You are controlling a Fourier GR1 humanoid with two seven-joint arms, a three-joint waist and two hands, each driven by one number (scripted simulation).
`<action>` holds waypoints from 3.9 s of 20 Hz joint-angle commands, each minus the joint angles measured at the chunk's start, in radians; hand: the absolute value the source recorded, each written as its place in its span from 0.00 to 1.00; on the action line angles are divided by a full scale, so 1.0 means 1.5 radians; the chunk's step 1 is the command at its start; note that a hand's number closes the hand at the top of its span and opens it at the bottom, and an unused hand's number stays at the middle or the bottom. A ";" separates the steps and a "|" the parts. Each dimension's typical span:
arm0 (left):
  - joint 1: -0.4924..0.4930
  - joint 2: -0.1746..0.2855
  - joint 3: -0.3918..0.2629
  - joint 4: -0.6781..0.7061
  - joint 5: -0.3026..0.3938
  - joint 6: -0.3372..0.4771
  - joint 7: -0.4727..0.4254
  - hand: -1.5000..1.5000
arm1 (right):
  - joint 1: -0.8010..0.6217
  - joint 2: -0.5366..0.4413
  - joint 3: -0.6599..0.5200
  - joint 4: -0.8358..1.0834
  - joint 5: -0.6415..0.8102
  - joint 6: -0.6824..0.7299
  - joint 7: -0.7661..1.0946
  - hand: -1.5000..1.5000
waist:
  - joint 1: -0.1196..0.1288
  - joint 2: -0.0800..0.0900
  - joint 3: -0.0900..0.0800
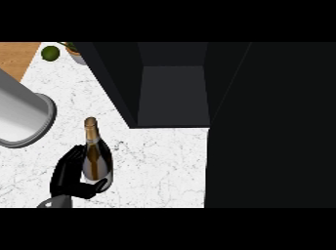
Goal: Pick up the wine, place it into the cabinet and close the cabinet
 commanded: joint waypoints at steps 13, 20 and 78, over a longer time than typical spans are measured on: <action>0.054 -0.055 -0.090 -0.246 -0.101 0.234 0.113 1.00 | 0.024 0.007 0.013 -0.088 0.003 -0.014 0.016 0.00 | 0.005 0.000 0.000; 0.041 -0.078 -0.177 -0.373 -0.108 0.292 0.252 1.00 | 0.061 -0.026 -0.035 -0.096 -0.061 0.016 0.017 0.00 | 0.000 -0.001 0.000; -0.347 -0.079 -0.324 -0.058 -0.099 0.712 0.530 1.00 | 0.028 -0.014 -0.021 -0.011 -0.064 0.068 -0.040 0.00 | -0.058 0.019 -0.002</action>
